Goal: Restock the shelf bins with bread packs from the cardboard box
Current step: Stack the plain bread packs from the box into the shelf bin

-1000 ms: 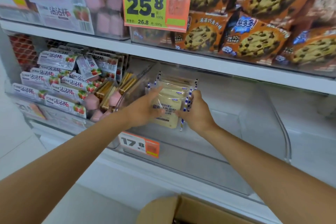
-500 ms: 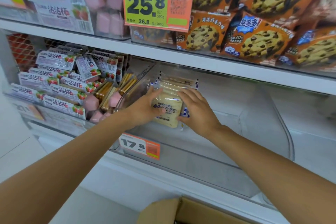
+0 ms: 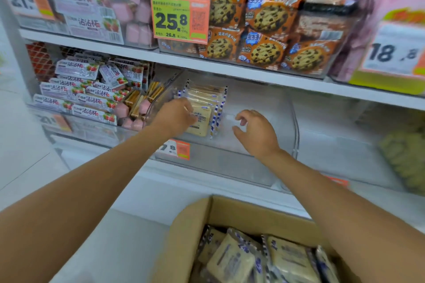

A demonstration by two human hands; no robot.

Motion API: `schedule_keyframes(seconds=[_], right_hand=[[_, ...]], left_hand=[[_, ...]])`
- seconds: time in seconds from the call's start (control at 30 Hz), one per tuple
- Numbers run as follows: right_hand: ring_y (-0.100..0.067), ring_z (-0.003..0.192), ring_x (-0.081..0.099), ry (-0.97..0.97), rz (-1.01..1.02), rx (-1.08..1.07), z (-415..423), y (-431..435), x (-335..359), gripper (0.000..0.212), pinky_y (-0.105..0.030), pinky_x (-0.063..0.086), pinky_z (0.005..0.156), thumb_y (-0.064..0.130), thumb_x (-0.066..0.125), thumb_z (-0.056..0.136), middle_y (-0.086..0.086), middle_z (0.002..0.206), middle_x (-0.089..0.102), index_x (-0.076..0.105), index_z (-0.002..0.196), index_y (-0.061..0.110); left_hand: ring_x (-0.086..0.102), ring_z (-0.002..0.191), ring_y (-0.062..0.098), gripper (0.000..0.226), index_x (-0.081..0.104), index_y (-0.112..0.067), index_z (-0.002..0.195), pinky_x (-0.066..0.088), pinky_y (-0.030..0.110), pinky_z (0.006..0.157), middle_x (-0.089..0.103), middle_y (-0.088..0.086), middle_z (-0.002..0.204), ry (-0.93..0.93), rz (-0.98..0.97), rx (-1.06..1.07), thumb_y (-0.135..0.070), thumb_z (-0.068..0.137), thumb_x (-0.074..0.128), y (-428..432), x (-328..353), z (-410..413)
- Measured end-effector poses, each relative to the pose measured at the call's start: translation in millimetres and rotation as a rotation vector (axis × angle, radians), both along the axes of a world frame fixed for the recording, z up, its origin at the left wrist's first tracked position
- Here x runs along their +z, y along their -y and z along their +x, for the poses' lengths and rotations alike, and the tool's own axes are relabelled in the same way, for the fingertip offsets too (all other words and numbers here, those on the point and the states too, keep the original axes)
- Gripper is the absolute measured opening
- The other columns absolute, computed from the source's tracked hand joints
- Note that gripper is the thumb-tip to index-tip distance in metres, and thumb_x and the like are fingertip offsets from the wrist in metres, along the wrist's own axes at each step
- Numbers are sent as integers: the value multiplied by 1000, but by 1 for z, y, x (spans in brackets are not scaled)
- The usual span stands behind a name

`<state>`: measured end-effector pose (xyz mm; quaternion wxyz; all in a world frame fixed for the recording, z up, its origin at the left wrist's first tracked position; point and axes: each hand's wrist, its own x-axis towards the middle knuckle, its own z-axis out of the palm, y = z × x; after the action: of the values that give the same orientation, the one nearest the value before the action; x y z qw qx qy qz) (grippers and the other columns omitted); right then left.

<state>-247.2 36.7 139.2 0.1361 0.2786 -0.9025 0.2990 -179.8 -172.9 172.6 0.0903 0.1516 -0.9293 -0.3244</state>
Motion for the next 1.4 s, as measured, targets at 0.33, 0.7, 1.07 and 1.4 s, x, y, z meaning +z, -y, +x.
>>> schedule_keyframes(seconds=[0.33,0.7,1.07,1.4], right_hand=[[-13,66,56,286,77,-53,141,-131,-64,9,-30,46,62,16,60,85,11,67,56,58,78,22],[-11,127,41,918,312,-187,207,-297,-158,71,-25,38,100,42,78,77,10,132,39,48,138,24],[-21,80,68,1312,-460,-456,183,-282,-154,34,-31,58,68,25,84,71,-9,86,68,66,92,5],[-21,130,49,1283,-585,-45,174,-259,-102,67,-40,35,110,59,50,89,-5,141,53,45,142,20]], left_hand=[[63,85,18,16,61,-18,77,47,27,74,60,-7,79,122,166,-151,-27,85,72,-144,-60,121],[67,83,20,4,64,-13,90,56,44,90,67,9,90,551,513,-167,-14,93,62,-213,-166,176],[13,141,0,107,17,-44,153,26,28,111,5,-21,159,449,109,-666,-28,73,86,-242,-172,186],[71,101,20,35,63,-16,120,54,39,92,74,4,110,505,897,-253,-39,93,60,-224,-136,156]])
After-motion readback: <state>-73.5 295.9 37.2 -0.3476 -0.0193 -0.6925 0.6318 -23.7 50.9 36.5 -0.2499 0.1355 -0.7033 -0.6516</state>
